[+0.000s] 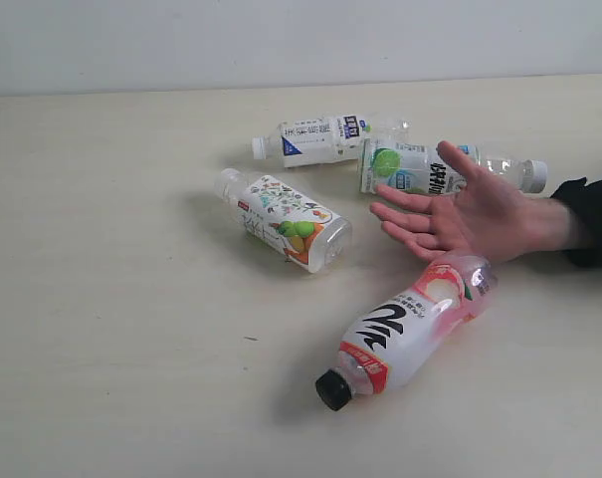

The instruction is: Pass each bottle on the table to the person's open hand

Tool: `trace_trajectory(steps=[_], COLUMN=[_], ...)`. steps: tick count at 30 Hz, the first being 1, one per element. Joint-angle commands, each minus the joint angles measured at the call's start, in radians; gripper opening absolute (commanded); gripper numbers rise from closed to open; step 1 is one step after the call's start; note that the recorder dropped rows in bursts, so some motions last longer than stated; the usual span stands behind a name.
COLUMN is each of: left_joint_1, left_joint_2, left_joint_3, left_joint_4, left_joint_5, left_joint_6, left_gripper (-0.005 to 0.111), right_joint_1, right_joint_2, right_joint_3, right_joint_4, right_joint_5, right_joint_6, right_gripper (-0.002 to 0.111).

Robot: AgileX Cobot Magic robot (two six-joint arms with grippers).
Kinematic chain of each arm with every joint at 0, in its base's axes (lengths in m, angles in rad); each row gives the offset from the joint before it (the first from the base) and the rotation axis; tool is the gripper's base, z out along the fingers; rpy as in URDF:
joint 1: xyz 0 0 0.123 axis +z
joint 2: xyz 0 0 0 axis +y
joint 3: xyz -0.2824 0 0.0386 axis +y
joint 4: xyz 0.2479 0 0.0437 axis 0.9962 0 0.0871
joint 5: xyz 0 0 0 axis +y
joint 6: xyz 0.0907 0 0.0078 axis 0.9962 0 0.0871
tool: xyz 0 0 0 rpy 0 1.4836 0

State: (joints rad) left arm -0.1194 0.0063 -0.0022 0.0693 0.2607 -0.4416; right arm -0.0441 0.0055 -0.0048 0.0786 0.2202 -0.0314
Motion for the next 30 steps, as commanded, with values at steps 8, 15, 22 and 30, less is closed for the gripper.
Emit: trace_trajectory(steps=[8, 15, 22, 30], left_joint_1=[-0.004, -0.004, -0.004, -0.004], left_joint_2=[-0.006, -0.006, -0.006, -0.006], left_joint_3=[0.002, 0.002, 0.002, 0.002], left_joint_4=[0.002, 0.002, 0.002, 0.002], left_joint_5=[-0.004, -0.004, -0.004, -0.004], left_joint_6=[0.003, 0.003, 0.003, 0.003], left_gripper=[0.0, 0.0, 0.0, 0.0], right_joint_1=[-0.002, -0.002, -0.002, -0.002], right_joint_2=[-0.005, -0.005, -0.005, -0.005], right_joint_3=[0.005, 0.005, 0.005, 0.005], right_joint_4=[-0.055, -0.055, -0.036, -0.018], right_joint_5=[-0.388, -0.443, -0.47, -0.727], right_joint_6=[-0.018, -0.015, 0.222, 0.48], right_gripper=[0.002, 0.002, 0.002, 0.002])
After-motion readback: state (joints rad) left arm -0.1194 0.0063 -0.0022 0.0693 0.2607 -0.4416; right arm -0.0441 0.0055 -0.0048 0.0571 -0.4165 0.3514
